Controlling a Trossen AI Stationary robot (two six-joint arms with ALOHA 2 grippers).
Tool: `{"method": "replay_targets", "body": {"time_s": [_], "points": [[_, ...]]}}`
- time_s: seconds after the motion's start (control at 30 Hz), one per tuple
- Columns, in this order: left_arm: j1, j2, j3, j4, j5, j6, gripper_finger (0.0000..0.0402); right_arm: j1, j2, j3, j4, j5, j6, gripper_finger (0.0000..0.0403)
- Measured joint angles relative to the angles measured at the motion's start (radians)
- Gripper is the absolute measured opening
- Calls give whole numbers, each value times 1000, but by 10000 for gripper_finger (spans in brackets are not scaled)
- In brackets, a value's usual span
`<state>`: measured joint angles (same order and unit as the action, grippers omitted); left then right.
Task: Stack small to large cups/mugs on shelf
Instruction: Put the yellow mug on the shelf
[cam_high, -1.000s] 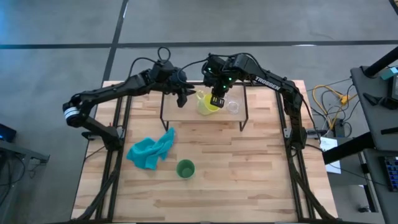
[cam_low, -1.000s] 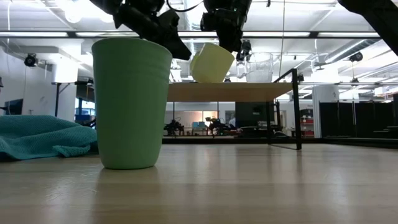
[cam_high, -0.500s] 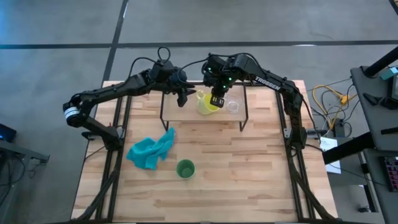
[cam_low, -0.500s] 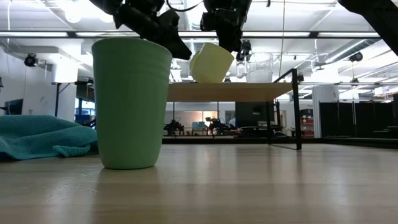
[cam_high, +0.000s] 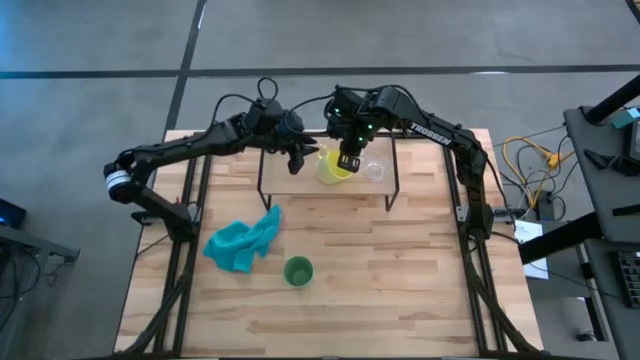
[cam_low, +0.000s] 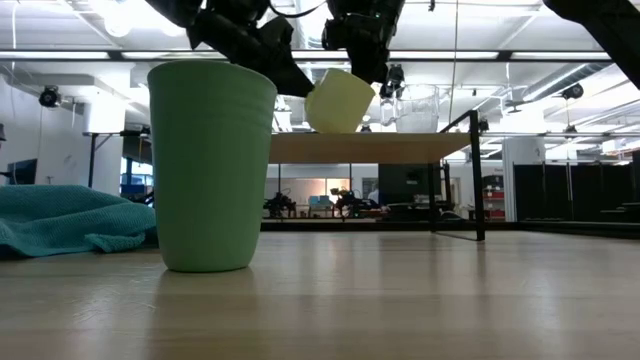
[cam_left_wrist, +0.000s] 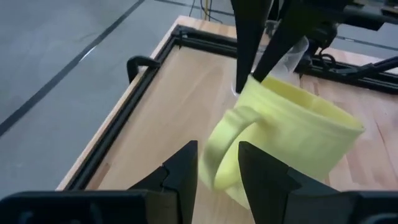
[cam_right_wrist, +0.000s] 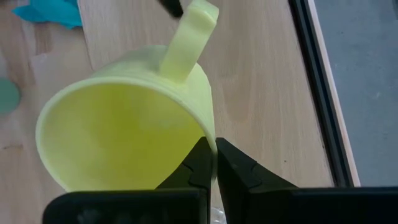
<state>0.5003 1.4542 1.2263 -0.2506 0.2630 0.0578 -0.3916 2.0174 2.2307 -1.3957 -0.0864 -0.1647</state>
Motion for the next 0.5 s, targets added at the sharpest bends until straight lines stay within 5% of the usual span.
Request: {"method": "replay_targets", "body": {"time_s": [0.5], "points": [[-9, 19, 3, 12, -1, 1, 78, 0, -1, 0, -4, -2, 0, 9]]}}
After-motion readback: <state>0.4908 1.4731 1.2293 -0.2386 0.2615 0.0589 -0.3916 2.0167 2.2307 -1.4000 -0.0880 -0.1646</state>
